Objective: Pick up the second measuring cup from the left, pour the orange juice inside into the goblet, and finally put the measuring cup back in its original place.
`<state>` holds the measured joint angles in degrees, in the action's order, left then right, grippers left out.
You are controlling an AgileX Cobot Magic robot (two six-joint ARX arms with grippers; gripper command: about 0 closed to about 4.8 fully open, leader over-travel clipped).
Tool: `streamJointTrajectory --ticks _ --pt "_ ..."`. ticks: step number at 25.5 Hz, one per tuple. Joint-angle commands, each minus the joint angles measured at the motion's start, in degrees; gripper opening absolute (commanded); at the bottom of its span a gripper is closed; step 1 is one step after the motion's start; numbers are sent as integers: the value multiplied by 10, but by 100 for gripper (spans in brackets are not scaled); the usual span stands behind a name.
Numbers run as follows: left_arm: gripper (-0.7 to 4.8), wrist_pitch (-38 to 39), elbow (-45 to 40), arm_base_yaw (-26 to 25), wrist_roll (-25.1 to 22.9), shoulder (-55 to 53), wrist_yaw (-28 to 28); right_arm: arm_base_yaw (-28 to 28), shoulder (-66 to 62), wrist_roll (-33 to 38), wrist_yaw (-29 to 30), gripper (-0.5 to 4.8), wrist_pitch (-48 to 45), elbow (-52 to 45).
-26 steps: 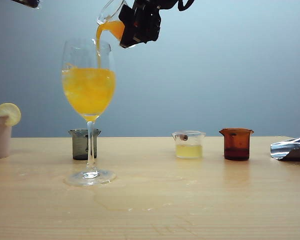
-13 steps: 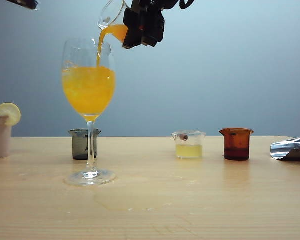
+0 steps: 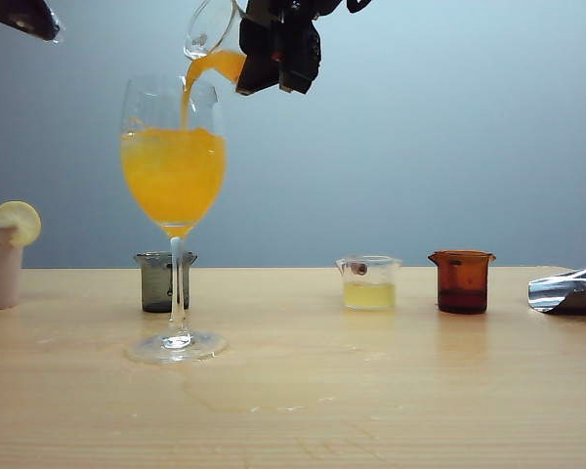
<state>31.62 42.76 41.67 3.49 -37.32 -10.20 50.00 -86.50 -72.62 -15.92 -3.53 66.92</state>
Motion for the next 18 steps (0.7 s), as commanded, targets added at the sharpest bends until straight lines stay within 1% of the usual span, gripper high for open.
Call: streamJointTrajectory --ticks 1,9,11,14,18 --pt "-5 -3 3 0 0 0 -1 4 4 -28 -11 111 -30 5" --pt "-5 -1 3 0 0 0 -1 12 5 -47 -25 111 -45 5" --pt "-5 7 3 0 0 0 -1 17 5 -74 -26 111 -51 5" --pt "-5 14 3 0 0 0 -1 19 5 -85 -26 111 -60 5" --pt "-5 23 3 0 0 -1 -1 19 4 -89 -26 111 -66 5"
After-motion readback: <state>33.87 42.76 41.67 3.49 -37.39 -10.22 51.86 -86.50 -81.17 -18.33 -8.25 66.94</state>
